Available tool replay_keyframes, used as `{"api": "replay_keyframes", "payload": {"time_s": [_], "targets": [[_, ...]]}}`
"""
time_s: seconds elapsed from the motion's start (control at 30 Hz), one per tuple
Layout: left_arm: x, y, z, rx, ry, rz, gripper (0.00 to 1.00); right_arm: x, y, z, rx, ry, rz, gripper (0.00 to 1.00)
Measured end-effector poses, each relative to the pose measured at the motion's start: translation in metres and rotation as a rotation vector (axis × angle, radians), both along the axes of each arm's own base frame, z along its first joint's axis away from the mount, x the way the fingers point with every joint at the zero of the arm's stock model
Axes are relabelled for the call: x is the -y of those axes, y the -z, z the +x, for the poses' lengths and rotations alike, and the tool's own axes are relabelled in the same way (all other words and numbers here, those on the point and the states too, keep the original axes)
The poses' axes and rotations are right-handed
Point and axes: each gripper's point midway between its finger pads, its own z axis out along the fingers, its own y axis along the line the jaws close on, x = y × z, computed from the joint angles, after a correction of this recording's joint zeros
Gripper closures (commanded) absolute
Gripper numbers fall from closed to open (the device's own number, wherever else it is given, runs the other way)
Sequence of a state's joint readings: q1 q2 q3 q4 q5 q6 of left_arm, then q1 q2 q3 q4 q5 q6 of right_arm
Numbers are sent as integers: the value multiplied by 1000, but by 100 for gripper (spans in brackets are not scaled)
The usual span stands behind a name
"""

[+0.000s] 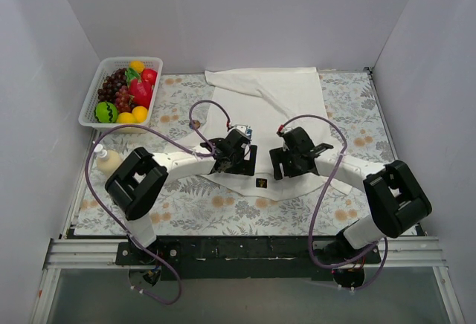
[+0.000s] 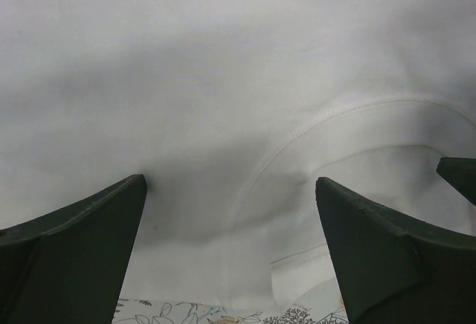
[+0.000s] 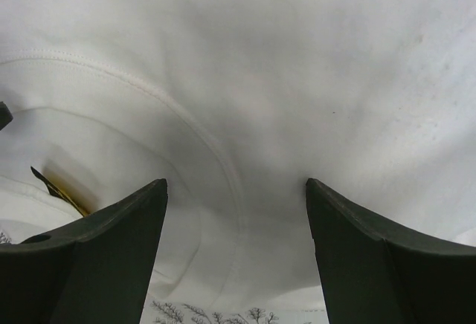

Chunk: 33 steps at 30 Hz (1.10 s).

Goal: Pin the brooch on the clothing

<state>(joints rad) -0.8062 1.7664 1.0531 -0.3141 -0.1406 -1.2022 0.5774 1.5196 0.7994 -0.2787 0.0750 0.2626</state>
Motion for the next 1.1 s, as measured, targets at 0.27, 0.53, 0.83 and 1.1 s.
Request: {"api": "replay_keyframes", "payload": {"time_s": [0.27,0.53,0.83,1.1], "targets": [[6,2,-29,7,24,11,2,-4,-2,-42,-53,1,53,18],[6,5,-67,-29,34,21,2,1,-2,-82,-133,25,58,18],[-6,4,-106,-127,-29,-21,2,12,-1,-97,-183,75,38,18],[-6,6,-147,-218,-11,-11,2,23,-1,-114,-232,107,13,18]]}}
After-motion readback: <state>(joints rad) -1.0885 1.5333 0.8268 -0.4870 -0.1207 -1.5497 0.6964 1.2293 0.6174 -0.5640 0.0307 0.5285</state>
